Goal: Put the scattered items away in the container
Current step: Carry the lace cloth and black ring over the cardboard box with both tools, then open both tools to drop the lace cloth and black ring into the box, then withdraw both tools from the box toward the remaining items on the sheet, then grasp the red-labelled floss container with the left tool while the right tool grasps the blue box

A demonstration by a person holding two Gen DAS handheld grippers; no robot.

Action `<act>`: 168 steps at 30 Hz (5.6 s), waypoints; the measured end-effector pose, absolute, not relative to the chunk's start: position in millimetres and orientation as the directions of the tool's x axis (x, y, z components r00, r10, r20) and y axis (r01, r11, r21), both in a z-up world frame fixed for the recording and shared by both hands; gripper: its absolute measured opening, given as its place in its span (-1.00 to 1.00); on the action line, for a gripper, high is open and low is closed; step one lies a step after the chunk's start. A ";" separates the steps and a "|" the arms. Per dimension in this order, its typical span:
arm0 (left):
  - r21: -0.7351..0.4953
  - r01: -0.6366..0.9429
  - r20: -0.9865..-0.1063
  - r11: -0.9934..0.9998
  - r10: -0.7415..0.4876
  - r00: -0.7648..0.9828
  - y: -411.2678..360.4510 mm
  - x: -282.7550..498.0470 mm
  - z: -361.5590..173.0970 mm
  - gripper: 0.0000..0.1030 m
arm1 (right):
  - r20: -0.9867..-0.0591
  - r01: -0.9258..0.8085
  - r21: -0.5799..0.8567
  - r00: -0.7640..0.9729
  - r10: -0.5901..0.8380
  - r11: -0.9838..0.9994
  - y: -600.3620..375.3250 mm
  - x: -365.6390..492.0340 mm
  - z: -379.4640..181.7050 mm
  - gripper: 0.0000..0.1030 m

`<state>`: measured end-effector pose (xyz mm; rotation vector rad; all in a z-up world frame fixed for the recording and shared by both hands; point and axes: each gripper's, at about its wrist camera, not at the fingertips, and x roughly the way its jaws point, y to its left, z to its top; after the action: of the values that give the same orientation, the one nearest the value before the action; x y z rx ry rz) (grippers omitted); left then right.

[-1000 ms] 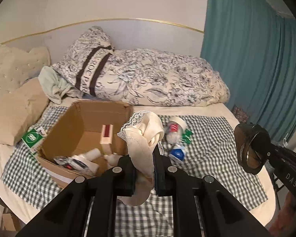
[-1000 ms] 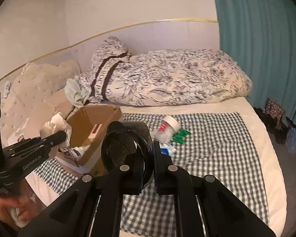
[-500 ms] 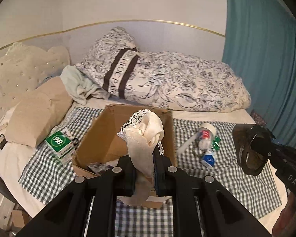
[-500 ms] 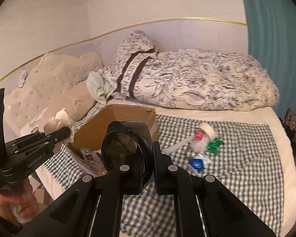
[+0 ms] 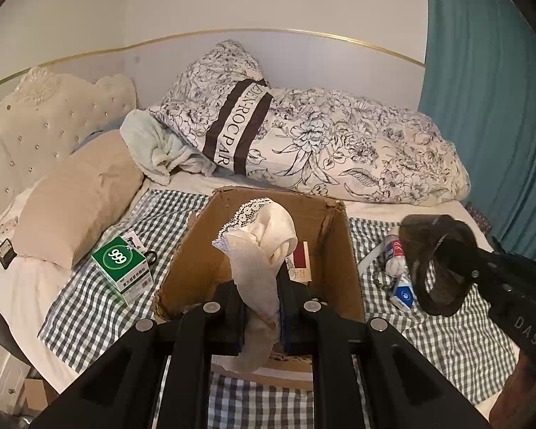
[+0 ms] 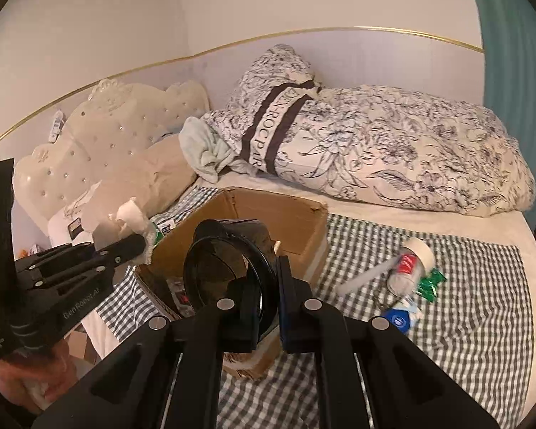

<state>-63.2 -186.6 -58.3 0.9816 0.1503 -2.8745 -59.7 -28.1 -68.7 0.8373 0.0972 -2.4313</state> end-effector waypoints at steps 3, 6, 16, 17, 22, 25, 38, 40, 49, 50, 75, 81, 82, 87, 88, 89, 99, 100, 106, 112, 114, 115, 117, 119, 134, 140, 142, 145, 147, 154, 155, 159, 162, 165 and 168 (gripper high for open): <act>-0.056 0.124 -0.629 -0.991 -0.061 -0.775 -188.5 -72.4 -66.6 -0.74 | -0.614 0.561 0.093 -0.618 -0.491 -0.823 -45.2 -70.3 -80.1 -0.85; -0.055 0.123 -0.646 -0.991 -0.059 -0.761 -189.9 -81.5 -76.0 -0.74 | -0.647 0.568 0.081 -0.596 -0.476 -0.819 -55.7 -82.4 -97.5 -0.85; -0.063 0.132 -0.711 -0.989 -0.048 -0.702 -194.3 -114.1 -111.9 -0.74 | -0.697 0.578 0.094 -0.543 -0.468 -0.811 -68.2 -111.9 -130.5 -0.85; -0.067 0.134 -0.717 -0.989 -0.046 -0.695 -195.1 -116.8 -115.2 -0.74 | -0.702 0.580 0.093 -0.538 -0.467 -0.809 -70.3 -114.3 -133.3 -0.85; -0.080 0.147 -0.746 -0.986 -0.039 -0.665 -199.5 -130.3 -130.4 -0.74 | -0.725 0.597 0.092 -0.509 -0.465 -0.797 -84.5 -125.8 -147.7 -0.85; -0.080 0.155 -0.767 -0.985 -0.038 -0.640 -202.2 -137.6 -140.1 -0.74 | -0.739 0.610 0.087 -0.491 -0.462 -0.788 -92.7 -130.1 -156.2 -0.85; -0.066 0.162 -0.816 -0.985 -0.041 -0.577 -204.0 -147.9 -166.1 -0.73 | -0.792 0.622 0.081 -0.434 -0.429 -0.779 -105.8 -141.3 -182.3 -0.85; -0.064 0.162 -0.820 -0.985 -0.041 -0.571 -203.7 -149.0 -167.7 -0.73 | -0.796 0.625 0.079 -0.429 -0.426 -0.777 -107.3 -141.6 -183.0 -0.85; -0.084 0.176 -0.812 -0.981 -0.035 -0.583 -207.6 -146.5 -160.2 -0.61 | -0.801 0.633 0.074 -0.423 -0.424 -0.771 -112.6 -137.5 -181.4 -0.84; -0.089 0.178 -0.809 -0.980 -0.033 -0.587 -208.2 -145.7 -158.3 -0.59 | -0.797 0.632 0.065 -0.433 -0.422 -0.772 -112.9 -136.3 -179.5 -0.84; -0.143 0.198 -0.684 -0.970 -0.048 -0.728 -200.9 -93.6 -76.2 0.28 | -0.683 0.580 0.039 -0.579 -0.445 -0.814 -73.0 -89.8 -112.7 -0.22; -0.151 0.181 -0.651 -0.972 -0.040 -0.758 -190.1 -77.7 -59.7 0.50 | -0.656 0.556 0.046 -0.610 -0.445 -0.830 -48.8 -73.6 -96.1 -0.21; -0.152 0.179 -0.644 -0.972 -0.040 -0.764 -188.0 -74.9 -56.9 0.52 | -0.651 0.551 0.045 -0.617 -0.443 -0.834 -43.6 -70.7 -93.5 -0.21; -0.152 0.167 -0.618 -0.974 -0.038 -0.785 -176.2 -60.2 -44.1 0.56 | -0.626 0.528 0.044 -0.647 -0.436 -0.848 -22.0 -55.3 -81.4 -0.02; -0.153 0.164 -0.613 -0.975 -0.036 -0.790 -174.1 -57.3 -41.5 0.57 | -0.619 0.522 0.040 -0.656 -0.431 -0.852 -17.4 -51.4 -79.0 0.05; -0.155 0.159 -0.607 -0.975 -0.033 -0.794 -171.8 -54.0 -38.8 0.58 | -0.615 0.517 0.034 -0.664 -0.426 -0.855 -13.8 -48.0 -76.9 0.05; -0.147 0.103 -0.556 -0.984 -0.004 -0.831 -137.1 -15.9 -17.8 0.93 | -0.555 0.456 0.019 -0.735 -0.389 -0.890 36.6 -11.2 -50.8 0.36; -0.144 0.097 -0.552 -0.985 -0.002 -0.834 -133.3 -14.4 -16.4 0.95 | -0.549 0.449 0.020 -0.742 -0.385 -0.893 41.9 -7.3 -48.7 0.39; -0.112 0.054 -0.531 -0.992 0.014 -0.847 -107.5 -5.1 -6.2 1.00 | -0.527 0.407 0.034 -0.769 -0.363 -0.913 69.7 7.3 -40.1 0.57; -0.087 -0.001 -0.515 -0.996 0.046 -0.856 -86.9 6.6 -0.2 1.00 | -0.510 0.368 0.050 -0.790 -0.340 -0.928 94.9 17.8 -32.1 0.84; -0.079 -0.016 -0.514 -0.997 0.054 -0.856 -82.2 8.8 0.4 1.00 | -0.508 0.354 0.052 -0.796 -0.330 -0.934 101.7 20.7 -31.0 0.91; -0.075 -0.021 -0.514 -0.997 0.057 -0.856 -80.1 10.0 0.7 1.00 | -0.508 0.348 0.053 -0.797 -0.326 -0.936 105.2 22.2 -30.7 0.96; -0.072 -0.032 -0.509 -0.997 0.065 -0.858 -75.1 12.4 2.0 1.00 | -0.509 0.341 0.053 -0.799 -0.319 -0.939 110.8 25.1 -30.8 1.00; -0.068 -0.045 -0.506 -0.997 0.073 -0.859 -69.7 14.2 2.9 1.00 | -0.516 0.334 0.052 -0.798 -0.312 -0.941 116.6 26.5 -32.1 1.00; -0.017 -0.134 -0.518 -0.991 0.123 -0.846 -29.6 5.5 -17.0 1.00 | -0.546 0.312 0.080 -0.781 -0.304 -0.947 146.5 28.2 -59.9 1.00; 0.005 -0.186 -0.537 -0.983 0.154 -0.830 -2.4 -10.2 -45.1 1.00 | -0.568 0.315 0.066 -0.768 -0.296 -0.947 158.3 18.1 -82.8 1.00; 0.009 -0.199 -0.540 -0.980 0.163 -0.826 6.1 -17.8 -56.6 1.00 | -0.586 0.326 0.055 -0.755 -0.295 -0.944 160.0 13.8 -95.8 1.00; -0.014 -0.226 -0.558 -0.974 0.195 -0.807 14.0 -30.6 -76.0 1.00 | -0.595 0.343 0.038 -0.747 -0.297 -0.939 164.4 7.8 -116.4 1.00; -0.021 -0.222 -0.587 -0.975 0.192 -0.786 20.2 -41.4 -90.6 1.00 | -0.604 0.357 0.039 -0.736 -0.307 -0.933 168.6 0.5 -128.4 1.00; -0.040 -0.229 -0.610 -0.973 0.206 -0.765 31.1 -71.7 -123.3 1.00 | -0.617 0.354 0.141 -0.699 -0.361 -0.925 194.1 -40.5 -161.8 1.00; -0.045 -0.225 -0.616 -0.973 0.205 -0.761 31.4 -77.0 -127.8 1.00 | -0.619 0.363 0.145 -0.692 -0.371 -0.920 194.9 -46.5 -166.2 1.00; -0.040 -0.210 -0.633 -0.977 0.188 -0.751 33.3 -95.8 -143.3 1.00 | -0.622 0.408 0.112 -0.682 -0.385 -0.906 191.6 -68.9 -181.9 1.00; -0.037 -0.209 -0.645 -0.977 0.183 -0.742 37.0 -111.5 -154.0 1.00 | -0.620 0.460 0.099 -0.665 -0.416 -0.882 186.5 -86.4 -194.8 1.00; -0.044 -0.217 -0.657 -0.975 0.192 -0.729 41.3 -130.0 -164.5 1.00 | -0.632 0.492 0.127 -0.629 -0.453 -0.861 181.5 -109.7 -211.4 1.00; -0.038 -0.220 -0.668 -0.975 0.189 -0.720 45.6 -150.8 -175.6 1.00 | -0.645 0.517 0.137 -0.601 -0.472 -0.845 174.5 -131.2 -225.4 1.00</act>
<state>-150.8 45.6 -175.6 1.2099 -0.0737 -3.1363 -131.2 174.5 -225.4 0.9422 0.0858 -2.4014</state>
